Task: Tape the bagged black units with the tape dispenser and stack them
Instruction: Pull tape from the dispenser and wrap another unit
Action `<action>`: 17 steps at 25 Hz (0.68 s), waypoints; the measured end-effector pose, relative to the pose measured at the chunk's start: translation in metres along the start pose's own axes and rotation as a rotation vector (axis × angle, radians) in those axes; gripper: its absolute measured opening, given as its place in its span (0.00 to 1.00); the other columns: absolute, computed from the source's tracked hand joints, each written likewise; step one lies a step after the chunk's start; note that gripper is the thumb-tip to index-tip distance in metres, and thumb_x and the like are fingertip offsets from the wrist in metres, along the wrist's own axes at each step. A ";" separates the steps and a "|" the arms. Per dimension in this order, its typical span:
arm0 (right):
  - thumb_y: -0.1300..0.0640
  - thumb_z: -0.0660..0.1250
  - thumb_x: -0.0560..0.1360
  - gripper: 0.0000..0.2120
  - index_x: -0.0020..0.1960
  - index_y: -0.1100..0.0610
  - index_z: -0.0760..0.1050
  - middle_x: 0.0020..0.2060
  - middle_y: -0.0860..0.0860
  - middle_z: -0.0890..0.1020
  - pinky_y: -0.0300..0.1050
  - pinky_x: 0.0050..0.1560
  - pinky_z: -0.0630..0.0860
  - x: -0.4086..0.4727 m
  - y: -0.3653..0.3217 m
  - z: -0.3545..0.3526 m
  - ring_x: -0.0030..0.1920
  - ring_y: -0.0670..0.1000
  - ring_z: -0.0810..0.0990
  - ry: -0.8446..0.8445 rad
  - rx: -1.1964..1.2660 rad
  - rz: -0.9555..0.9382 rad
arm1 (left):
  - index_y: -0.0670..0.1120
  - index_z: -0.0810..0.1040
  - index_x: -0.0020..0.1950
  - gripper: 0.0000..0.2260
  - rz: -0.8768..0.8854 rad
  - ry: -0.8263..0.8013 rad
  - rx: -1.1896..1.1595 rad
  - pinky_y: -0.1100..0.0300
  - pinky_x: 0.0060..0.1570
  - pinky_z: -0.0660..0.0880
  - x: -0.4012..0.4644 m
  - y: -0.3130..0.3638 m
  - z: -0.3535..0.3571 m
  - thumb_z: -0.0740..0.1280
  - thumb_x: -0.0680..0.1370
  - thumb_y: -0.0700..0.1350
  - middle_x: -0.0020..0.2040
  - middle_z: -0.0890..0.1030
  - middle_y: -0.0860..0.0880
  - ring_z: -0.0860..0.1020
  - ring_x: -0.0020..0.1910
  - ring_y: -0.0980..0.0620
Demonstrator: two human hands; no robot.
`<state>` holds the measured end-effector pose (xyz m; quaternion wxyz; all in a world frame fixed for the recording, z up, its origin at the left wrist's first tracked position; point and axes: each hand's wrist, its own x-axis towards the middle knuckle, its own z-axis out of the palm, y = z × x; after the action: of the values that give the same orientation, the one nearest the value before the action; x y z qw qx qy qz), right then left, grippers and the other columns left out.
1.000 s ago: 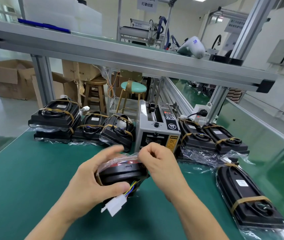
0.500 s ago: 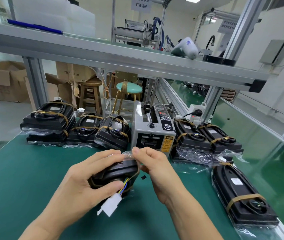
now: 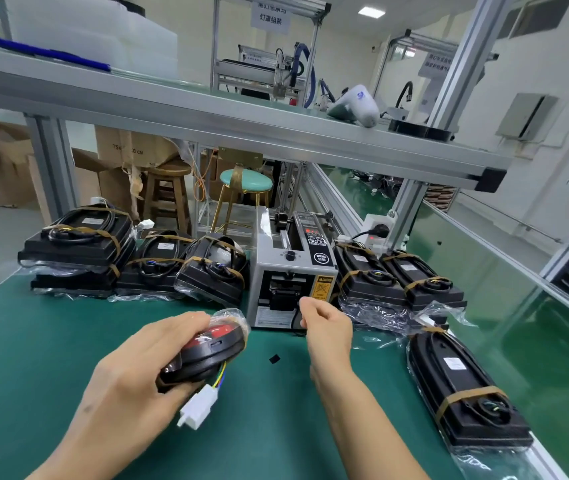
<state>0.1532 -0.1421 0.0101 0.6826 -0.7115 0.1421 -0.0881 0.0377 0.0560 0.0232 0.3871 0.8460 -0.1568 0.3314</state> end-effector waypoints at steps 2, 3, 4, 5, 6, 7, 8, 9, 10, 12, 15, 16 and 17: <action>0.60 0.66 0.75 0.08 0.40 0.65 0.78 0.28 0.50 0.72 0.39 0.33 0.66 0.009 -0.002 0.011 0.32 0.50 0.64 0.035 -0.030 0.024 | 0.56 0.77 0.60 0.27 -0.016 0.044 0.020 0.68 0.56 0.70 0.000 -0.004 0.004 0.74 0.62 0.42 0.57 0.79 0.60 0.76 0.55 0.63; 0.60 0.66 0.75 0.08 0.39 0.62 0.80 0.29 0.49 0.75 0.40 0.36 0.69 0.013 -0.004 0.017 0.32 0.50 0.67 0.054 -0.035 0.042 | 0.56 0.77 0.60 0.28 -0.056 0.059 0.006 0.68 0.56 0.71 0.001 -0.006 0.006 0.75 0.61 0.40 0.56 0.79 0.61 0.76 0.54 0.63; 0.59 0.67 0.75 0.08 0.38 0.58 0.81 0.31 0.49 0.78 0.42 0.40 0.71 0.016 -0.006 0.021 0.33 0.50 0.71 0.072 -0.030 0.059 | 0.56 0.77 0.59 0.30 -0.102 0.070 -0.014 0.66 0.55 0.71 0.002 -0.007 0.009 0.77 0.61 0.38 0.55 0.80 0.63 0.77 0.53 0.63; 0.57 0.68 0.76 0.08 0.39 0.54 0.81 0.33 0.50 0.80 0.44 0.43 0.74 0.020 -0.007 0.025 0.35 0.51 0.74 0.090 -0.018 0.071 | 0.58 0.77 0.59 0.32 -0.146 0.076 -0.027 0.63 0.54 0.72 0.002 -0.007 0.010 0.79 0.60 0.36 0.54 0.80 0.64 0.77 0.53 0.63; 0.56 0.69 0.76 0.08 0.38 0.51 0.79 0.35 0.51 0.81 0.46 0.45 0.76 0.024 -0.008 0.028 0.37 0.51 0.76 0.108 -0.010 0.079 | 0.60 0.77 0.60 0.34 -0.170 0.079 -0.029 0.63 0.53 0.72 0.003 -0.007 0.012 0.80 0.60 0.35 0.53 0.80 0.65 0.77 0.52 0.64; 0.55 0.70 0.75 0.09 0.37 0.50 0.78 0.37 0.52 0.82 0.48 0.47 0.77 0.027 -0.007 0.031 0.39 0.52 0.78 0.127 -0.008 0.085 | 0.62 0.75 0.60 0.34 -0.170 0.080 -0.019 0.65 0.53 0.72 0.003 -0.005 0.013 0.79 0.60 0.38 0.53 0.79 0.66 0.77 0.52 0.65; 0.55 0.71 0.74 0.09 0.36 0.50 0.77 0.38 0.53 0.83 0.49 0.48 0.77 0.030 -0.006 0.033 0.40 0.53 0.79 0.148 -0.005 0.096 | 0.64 0.74 0.59 0.32 -0.159 0.081 -0.008 0.69 0.52 0.71 0.004 -0.003 0.013 0.77 0.60 0.41 0.54 0.78 0.68 0.76 0.51 0.66; 0.56 0.72 0.73 0.08 0.36 0.50 0.77 0.40 0.54 0.83 0.50 0.48 0.77 0.033 -0.005 0.035 0.41 0.54 0.79 0.168 0.004 0.115 | 0.65 0.73 0.59 0.31 -0.154 0.078 -0.004 0.73 0.51 0.69 0.005 0.001 0.013 0.74 0.59 0.43 0.54 0.77 0.69 0.76 0.51 0.68; 0.56 0.73 0.72 0.08 0.36 0.52 0.78 0.39 0.55 0.83 0.50 0.46 0.76 0.035 -0.004 0.038 0.40 0.55 0.78 0.188 0.022 0.138 | 0.65 0.72 0.58 0.31 -0.157 0.079 -0.008 0.76 0.50 0.68 0.006 0.004 0.013 0.72 0.59 0.44 0.54 0.76 0.71 0.75 0.51 0.69; 0.58 0.74 0.71 0.04 0.39 0.56 0.80 0.37 0.55 0.81 0.48 0.42 0.73 0.039 -0.003 0.044 0.38 0.55 0.75 0.214 0.074 0.187 | 0.65 0.72 0.57 0.30 -0.170 0.083 -0.012 0.78 0.49 0.67 0.007 0.008 0.013 0.71 0.58 0.44 0.53 0.75 0.74 0.74 0.50 0.70; 0.60 0.70 0.73 0.06 0.41 0.63 0.75 0.35 0.54 0.76 0.45 0.37 0.72 0.038 -0.011 0.048 0.35 0.55 0.73 0.195 0.185 0.293 | 0.65 0.72 0.56 0.31 -0.176 0.104 -0.014 0.76 0.50 0.68 0.007 0.005 0.014 0.73 0.58 0.43 0.53 0.75 0.74 0.74 0.50 0.70; 0.61 0.70 0.73 0.07 0.39 0.60 0.73 0.32 0.53 0.73 0.43 0.32 0.69 0.030 -0.016 0.044 0.32 0.53 0.70 0.172 0.192 0.316 | 0.65 0.72 0.57 0.32 -0.184 0.117 -0.026 0.74 0.50 0.70 0.006 0.003 0.015 0.75 0.59 0.41 0.53 0.75 0.73 0.75 0.51 0.68; 0.60 0.70 0.73 0.09 0.38 0.58 0.71 0.29 0.51 0.71 0.41 0.28 0.65 0.018 -0.022 0.040 0.29 0.51 0.67 0.119 0.201 0.310 | 0.65 0.72 0.57 0.34 -0.206 0.138 -0.046 0.69 0.52 0.72 0.005 0.000 0.015 0.77 0.59 0.38 0.54 0.76 0.71 0.76 0.51 0.66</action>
<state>0.1851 -0.1099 0.0286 0.7461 -0.6028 0.2804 -0.0378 0.0479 0.0445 0.0193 0.4482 0.8237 -0.0495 0.3439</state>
